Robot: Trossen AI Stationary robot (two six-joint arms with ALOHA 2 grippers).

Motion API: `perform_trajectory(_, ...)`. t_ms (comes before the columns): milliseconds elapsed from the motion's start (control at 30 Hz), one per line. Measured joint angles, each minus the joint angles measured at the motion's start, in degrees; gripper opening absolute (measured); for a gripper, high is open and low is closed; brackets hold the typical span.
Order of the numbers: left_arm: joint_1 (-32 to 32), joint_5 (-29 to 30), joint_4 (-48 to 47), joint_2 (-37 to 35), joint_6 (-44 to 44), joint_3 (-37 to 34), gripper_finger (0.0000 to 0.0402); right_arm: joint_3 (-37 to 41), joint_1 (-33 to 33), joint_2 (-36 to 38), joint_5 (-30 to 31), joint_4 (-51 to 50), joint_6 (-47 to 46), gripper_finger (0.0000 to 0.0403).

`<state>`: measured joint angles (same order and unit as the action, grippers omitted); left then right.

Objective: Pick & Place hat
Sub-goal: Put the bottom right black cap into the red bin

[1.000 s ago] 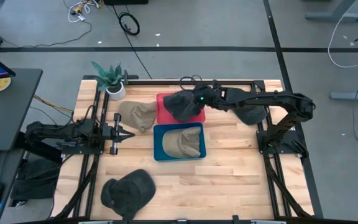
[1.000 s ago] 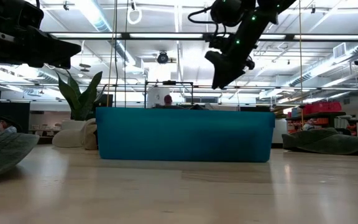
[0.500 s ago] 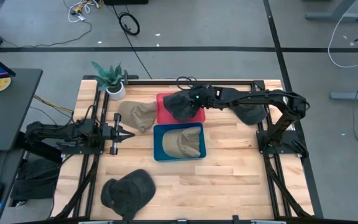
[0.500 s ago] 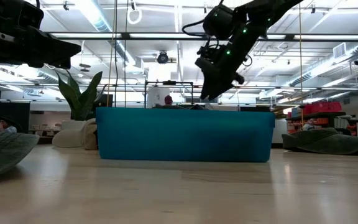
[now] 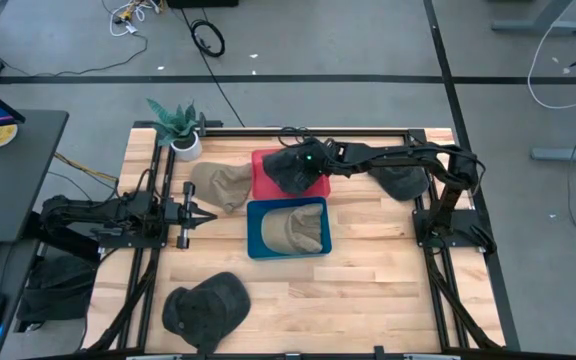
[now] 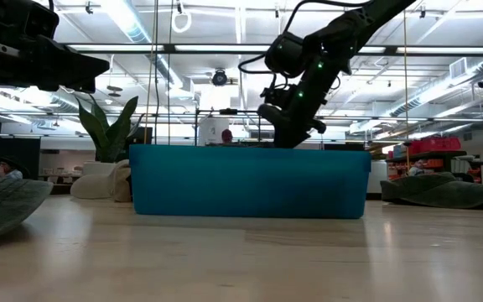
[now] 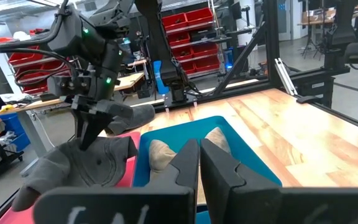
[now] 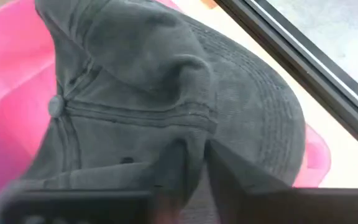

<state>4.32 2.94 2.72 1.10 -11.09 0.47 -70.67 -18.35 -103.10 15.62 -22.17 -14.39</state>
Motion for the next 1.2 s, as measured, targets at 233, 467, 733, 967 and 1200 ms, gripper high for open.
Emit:
perform_trajectory(233, -0.01, 0.0, 0.0, 0.0, 0.0, -0.01, 0.0018, 0.0, 0.47, 1.56, 0.43, -2.14, -1.47, 0.0009)
perform_trajectory(467, 0.0, 0.0, 0.0, 0.01, 0.0, 0.0, 0.0018, 0.0, 2.01, 2.85, 0.32, -4.08, -2.11, 0.0004)
perform_trajectory(733, -0.02, 0.0, 0.01, 0.01, 0.0, -0.02, 0.0018, 0.0, 1.9, 2.88, -2.64, -5.43, -3.57, 0.0001)
perform_trajectory(967, -0.01, 0.0, 0.0, 0.02, 0.0, -0.02, 0.0018, 0.0, 0.5, 2.71, 0.0, -5.1, -2.87, 0.0001)
perform_trajectory(1200, -0.02, 0.0, 0.02, 0.0, 0.0, 0.0, 0.0018, 0.0, -0.74, -1.45, 0.42, -2.84, -1.54, 0.0)
